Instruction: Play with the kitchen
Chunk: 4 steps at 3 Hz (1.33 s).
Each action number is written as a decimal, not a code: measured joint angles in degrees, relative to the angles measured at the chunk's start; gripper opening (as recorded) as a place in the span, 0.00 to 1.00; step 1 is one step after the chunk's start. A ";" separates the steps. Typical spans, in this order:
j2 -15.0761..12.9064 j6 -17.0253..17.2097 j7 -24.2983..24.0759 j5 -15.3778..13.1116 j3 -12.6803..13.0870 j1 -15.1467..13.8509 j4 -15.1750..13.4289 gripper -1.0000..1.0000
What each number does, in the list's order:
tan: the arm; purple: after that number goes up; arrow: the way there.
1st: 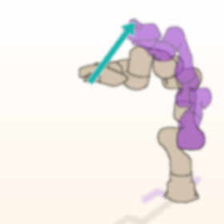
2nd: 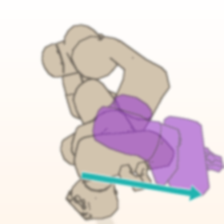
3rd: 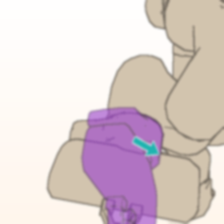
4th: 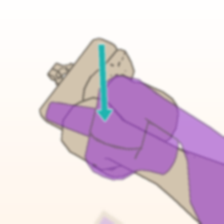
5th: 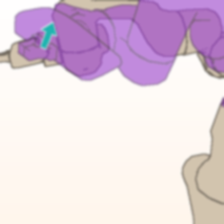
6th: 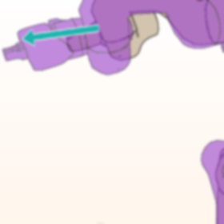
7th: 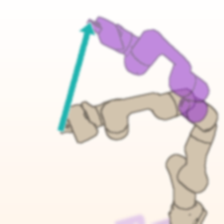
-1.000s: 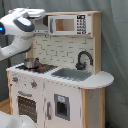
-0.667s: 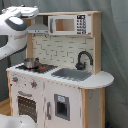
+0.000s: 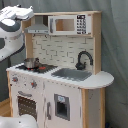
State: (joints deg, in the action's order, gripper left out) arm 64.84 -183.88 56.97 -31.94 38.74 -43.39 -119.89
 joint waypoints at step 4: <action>11.32 0.27 -25.99 0.11 4.32 -16.69 4.51 1.00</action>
State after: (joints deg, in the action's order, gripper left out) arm 76.16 -183.61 30.99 -31.83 43.07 -60.08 -115.38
